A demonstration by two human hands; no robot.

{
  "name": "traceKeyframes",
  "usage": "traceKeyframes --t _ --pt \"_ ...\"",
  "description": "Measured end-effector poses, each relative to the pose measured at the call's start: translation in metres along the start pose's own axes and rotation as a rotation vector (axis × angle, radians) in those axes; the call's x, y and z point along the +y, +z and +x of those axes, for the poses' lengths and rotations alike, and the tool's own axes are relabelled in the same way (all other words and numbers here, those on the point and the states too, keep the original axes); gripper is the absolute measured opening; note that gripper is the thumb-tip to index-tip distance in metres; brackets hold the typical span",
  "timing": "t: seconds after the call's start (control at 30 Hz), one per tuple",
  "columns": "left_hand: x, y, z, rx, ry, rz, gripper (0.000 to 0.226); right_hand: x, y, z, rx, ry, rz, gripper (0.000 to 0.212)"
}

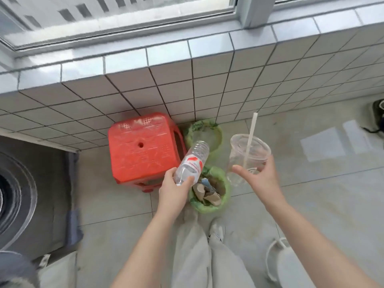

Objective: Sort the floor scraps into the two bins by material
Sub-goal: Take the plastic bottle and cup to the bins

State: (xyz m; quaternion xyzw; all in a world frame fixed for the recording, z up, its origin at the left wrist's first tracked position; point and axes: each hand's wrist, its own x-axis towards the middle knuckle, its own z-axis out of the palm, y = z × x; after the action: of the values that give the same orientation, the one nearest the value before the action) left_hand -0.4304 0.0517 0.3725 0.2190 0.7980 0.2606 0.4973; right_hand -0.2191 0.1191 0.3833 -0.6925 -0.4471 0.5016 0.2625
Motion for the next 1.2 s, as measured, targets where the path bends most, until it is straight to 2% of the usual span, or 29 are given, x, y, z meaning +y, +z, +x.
traceKeyframes --t 0.23,0.37,0.5,0.6,0.7,0.77,0.9,0.93,1.03,1.13,1.2 --pt "-0.026 0.067 0.129 -0.043 -0.132 0.0 0.081 0.076 0.045 0.101 0.043 0.129 -0.013 0.095" --pt "-0.043 0.104 0.21 -0.075 -0.17 0.041 0.082 0.117 0.084 0.172 0.001 0.163 0.01 0.093" --pt "-0.059 0.131 0.289 -0.056 -0.206 0.029 0.091 0.147 0.126 0.233 0.012 0.206 0.012 0.091" --pt "-0.058 0.142 0.334 -0.043 -0.187 0.045 0.086 0.166 0.152 0.274 0.038 0.227 -0.008 0.09" --pt "-0.065 0.151 0.379 -0.02 -0.219 0.015 0.092 0.183 0.171 0.307 0.059 0.228 0.002 0.091" --pt "-0.055 0.153 0.39 -0.042 -0.266 -0.037 0.084 0.187 0.18 0.325 0.067 0.189 -0.017 0.088" --pt "-0.046 0.161 0.411 -0.074 -0.263 -0.045 0.044 0.189 0.199 0.356 0.072 0.088 -0.054 0.083" --pt "-0.046 0.164 0.416 -0.077 -0.241 -0.026 0.044 0.191 0.203 0.362 0.076 0.076 -0.061 0.081" --pt "-0.052 0.173 0.429 -0.099 -0.193 0.067 0.08 0.202 0.216 0.374 0.015 0.081 -0.121 0.081" --pt "-0.059 0.178 0.43 -0.125 -0.175 0.127 0.08 0.216 0.22 0.371 -0.058 0.212 -0.258 0.087" --pt "-0.065 0.18 0.43 -0.116 -0.143 0.221 0.074 0.225 0.22 0.364 -0.047 0.251 -0.291 0.081"
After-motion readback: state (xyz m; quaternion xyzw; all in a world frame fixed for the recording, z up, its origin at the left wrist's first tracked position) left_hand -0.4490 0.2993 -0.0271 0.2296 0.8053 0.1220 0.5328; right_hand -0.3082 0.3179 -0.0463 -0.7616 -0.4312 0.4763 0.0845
